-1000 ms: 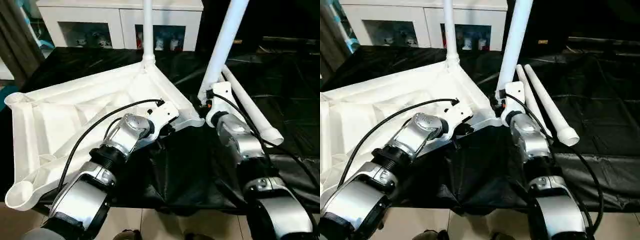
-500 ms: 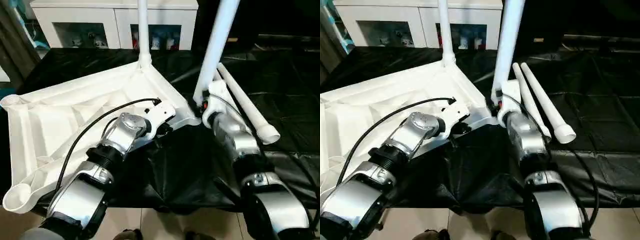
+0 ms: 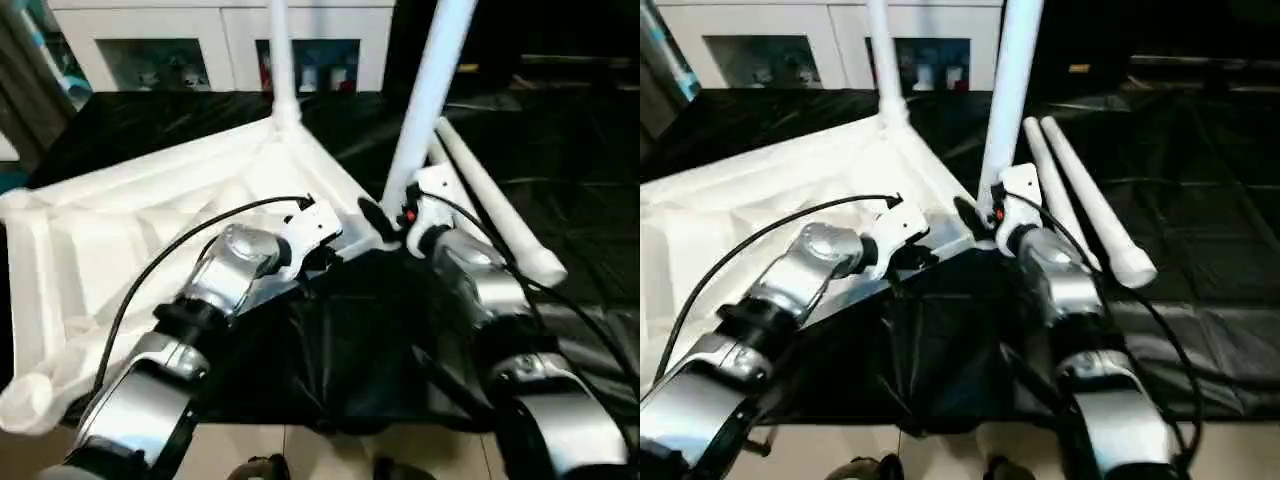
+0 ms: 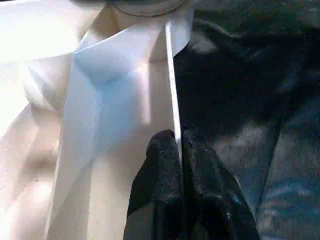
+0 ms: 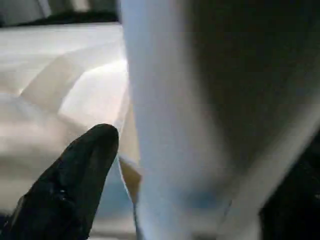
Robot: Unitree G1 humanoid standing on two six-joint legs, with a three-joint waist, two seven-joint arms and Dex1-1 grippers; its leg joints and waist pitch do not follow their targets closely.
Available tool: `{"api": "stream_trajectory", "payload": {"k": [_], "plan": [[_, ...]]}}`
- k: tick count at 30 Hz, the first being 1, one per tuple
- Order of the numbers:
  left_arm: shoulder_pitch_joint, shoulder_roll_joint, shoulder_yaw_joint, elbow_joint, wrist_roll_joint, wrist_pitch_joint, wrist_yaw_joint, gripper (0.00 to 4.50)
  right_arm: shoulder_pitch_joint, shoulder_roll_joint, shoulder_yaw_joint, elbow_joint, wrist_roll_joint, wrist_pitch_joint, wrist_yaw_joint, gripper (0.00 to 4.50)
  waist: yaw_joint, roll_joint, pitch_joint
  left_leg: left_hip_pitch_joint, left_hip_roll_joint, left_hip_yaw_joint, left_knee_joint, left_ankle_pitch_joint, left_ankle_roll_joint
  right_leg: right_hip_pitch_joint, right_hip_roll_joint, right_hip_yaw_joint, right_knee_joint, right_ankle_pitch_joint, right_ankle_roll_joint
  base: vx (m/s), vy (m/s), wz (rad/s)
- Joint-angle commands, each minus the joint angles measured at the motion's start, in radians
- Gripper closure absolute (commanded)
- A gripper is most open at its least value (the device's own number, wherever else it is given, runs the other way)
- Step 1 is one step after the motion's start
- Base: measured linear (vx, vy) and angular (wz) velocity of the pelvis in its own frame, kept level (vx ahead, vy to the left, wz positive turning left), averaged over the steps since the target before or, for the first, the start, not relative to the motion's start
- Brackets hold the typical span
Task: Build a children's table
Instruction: Insert table leg to table base
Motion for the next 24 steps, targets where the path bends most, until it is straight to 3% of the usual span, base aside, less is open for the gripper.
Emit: {"api": "stream_trajectory", "payload": {"k": [1,2,3,4,5,6,7,8,9,10,12,14,16,20,24], "plan": [[-0.005,-0.018,-0.032,-0.066,-0.031,-0.074,-0.054,4.50,0.023,0.008,0.050,-0.012,-0.001,0.023,0.057,0.08,-0.001,0.004,-0.076,0.032,0.101,-0.038,-0.068,-0.198,0.067,0.021,-0.087,0.050,-0.040,-0.094,-0.256,0.085,-0.039,0.14],[0.008,-0.008,-0.031,-0.085,-0.039,-0.075,-0.073,4.50,0.036,-0.010,0.058,-0.037,-0.003,0.024,0.084,0.05,0.004,0.004,-0.090,0.021,0.101,-0.037,-0.056,-0.070,0.105,0.033,-0.084,0.043,-0.013,0.056,-0.268,0.084,-0.031,0.04],[0.013,-0.004,-0.031,-0.093,-0.042,-0.073,-0.079,4.50,0.041,-0.017,0.062,-0.048,-0.004,0.024,0.097,0.05,0.007,0.004,-0.097,0.018,0.100,-0.037,-0.047,0.006,0.130,0.034,-0.080,0.040,0.002,0.151,-0.274,0.075,-0.012,0.00],[0.023,0.006,-0.032,-0.110,-0.050,-0.073,-0.098,4.50,0.052,-0.031,0.069,-0.068,-0.004,0.030,0.126,0.02,0.010,0.001,-0.104,0.017,0.094,-0.032,-0.027,0.119,0.188,0.025,-0.071,0.039,0.025,0.322,-0.277,0.075,-0.012,0.00],[0.029,0.012,-0.034,-0.121,-0.056,-0.075,-0.110,4.50,0.058,-0.039,0.072,-0.081,-0.004,0.033,0.145,0.02,0.011,0.000,-0.112,0.003,0.085,-0.032,-0.009,0.202,0.243,0.027,-0.071,0.038,0.044,0.460,-0.277,0.067,-0.012,0.04],[0.034,0.016,-0.034,-0.129,-0.060,-0.082,-0.121,4.50,0.064,-0.045,0.076,-0.092,-0.003,0.035,0.160,0.02,0.011,0.000,-0.112,0.003,0.085,-0.032,-0.009,0.202,0.243,0.027,-0.071,0.038,0.044,0.460,-0.277,0.000,0.000,0.00],[0.049,0.027,-0.034,-0.153,-0.075,-0.106,-0.152,4.50,0.082,-0.064,0.088,-0.126,0.000,0.042,0.204,0.02,0.013,-0.001,-0.109,-0.011,0.085,-0.036,-0.002,0.207,0.283,0.024,-0.074,0.032,0.049,0.499,-0.260,0.000,0.000,0.00],[0.065,0.043,-0.035,-0.179,-0.087,-0.122,-0.189,4.50,0.104,-0.091,0.103,-0.170,0.009,0.054,0.257,0.02,0.017,0.001,-0.109,-0.010,0.091,-0.037,0.001,0.177,0.290,0.014,-0.074,0.031,0.047,0.464,-0.253,0.000,0.000,0.00],[0.071,0.051,-0.036,-0.189,-0.095,-0.129,-0.210,4.50,0.113,-0.106,0.109,-0.190,0.014,0.056,0.284,0.02,0.018,0.002,-0.106,-0.012,0.093,-0.039,0.001,0.160,0.291,0.013,-0.073,0.029,0.046,0.430,-0.252,0.000,0.000,0.00],[0.081,0.063,-0.038,-0.205,-0.105,-0.133,-0.240,4.50,0.129,-0.127,0.118,-0.220,0.023,0.060,0.324,0.02,0.018,0.002,-0.099,-0.014,0.095,-0.039,-0.003,0.109,0.286,0.013,-0.074,0.027,0.037,0.333,-0.251,0.000,0.000,0.00],[0.084,0.071,-0.040,-0.209,-0.106,-0.135,-0.250,4.50,0.139,-0.141,0.123,-0.239,0.026,0.061,0.346,0.02,0.018,0.004,-0.089,-0.010,0.101,-0.039,-0.014,0.017,0.254,0.011,-0.078,0.029,0.018,0.151,-0.255,0.000,0.000,0.00],[0.095,0.093,-0.038,-0.212,-0.116,-0.163,-0.278,4.50,0.178,-0.186,0.138,-0.312,0.043,0.074,0.420,0.02,0.018,0.003,-0.077,-0.002,0.105,-0.037,-0.029,-0.098,0.189,0.008,-0.078,0.032,-0.005,-0.070,-0.247,-0.030,0.000,0.01],[0.101,0.102,-0.034,-0.212,-0.126,-0.171,-0.291,4.50,0.199,-0.209,0.143,-0.350,0.052,0.079,0.449,0.02,0.020,0.003,-0.072,0.003,0.107,-0.035,-0.038,-0.159,0.143,0.005,-0.076,0.037,-0.016,-0.163,-0.227,-0.057,0.006,0.03],[0.116,0.118,-0.020,-0.219,-0.148,-0.179,-0.327,4.50,0.238,-0.248,0.146,-0.412,0.059,0.094,0.492,0.02,0.017,0.002,-0.073,0.004,0.105,-0.032,-0.044,-0.198,0.091,0.005,-0.078,0.042,-0.020,-0.214,-0.210,0.000,0.000,0.00],[0.123,0.123,-0.012,-0.220,-0.155,-0.182,-0.343,4.50,0.257,-0.268,0.149,-0.436,0.059,0.097,0.515,0.02,0.017,0.003,-0.080,0.000,0.102,-0.030,-0.036,-0.135,0.117,0.007,-0.079,0.041,-0.011,-0.116,-0.223,0.000,0.000,0.00]]}}
